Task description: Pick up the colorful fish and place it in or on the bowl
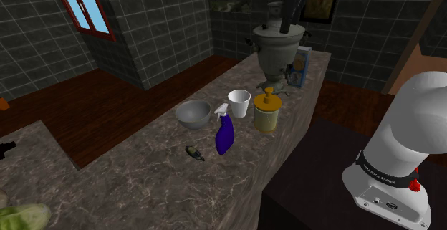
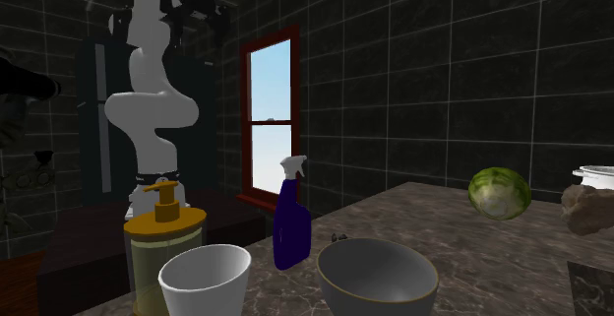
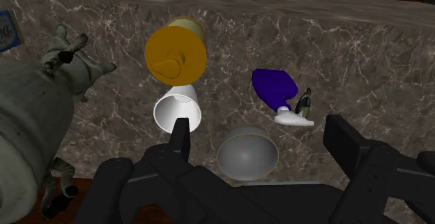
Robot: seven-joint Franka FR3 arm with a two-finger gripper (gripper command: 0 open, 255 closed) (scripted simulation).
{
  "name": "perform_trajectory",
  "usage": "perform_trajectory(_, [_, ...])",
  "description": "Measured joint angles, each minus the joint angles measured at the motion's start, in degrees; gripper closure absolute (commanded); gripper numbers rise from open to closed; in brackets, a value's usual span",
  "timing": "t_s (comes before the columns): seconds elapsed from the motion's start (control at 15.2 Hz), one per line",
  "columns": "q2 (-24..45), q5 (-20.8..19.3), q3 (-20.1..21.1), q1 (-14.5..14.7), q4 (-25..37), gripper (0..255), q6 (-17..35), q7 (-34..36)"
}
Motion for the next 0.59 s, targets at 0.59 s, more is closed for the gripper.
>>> perform_trajectory(0.59, [8.1,1.7,5.5,1.2,-3.6,0,10.3,4.9])
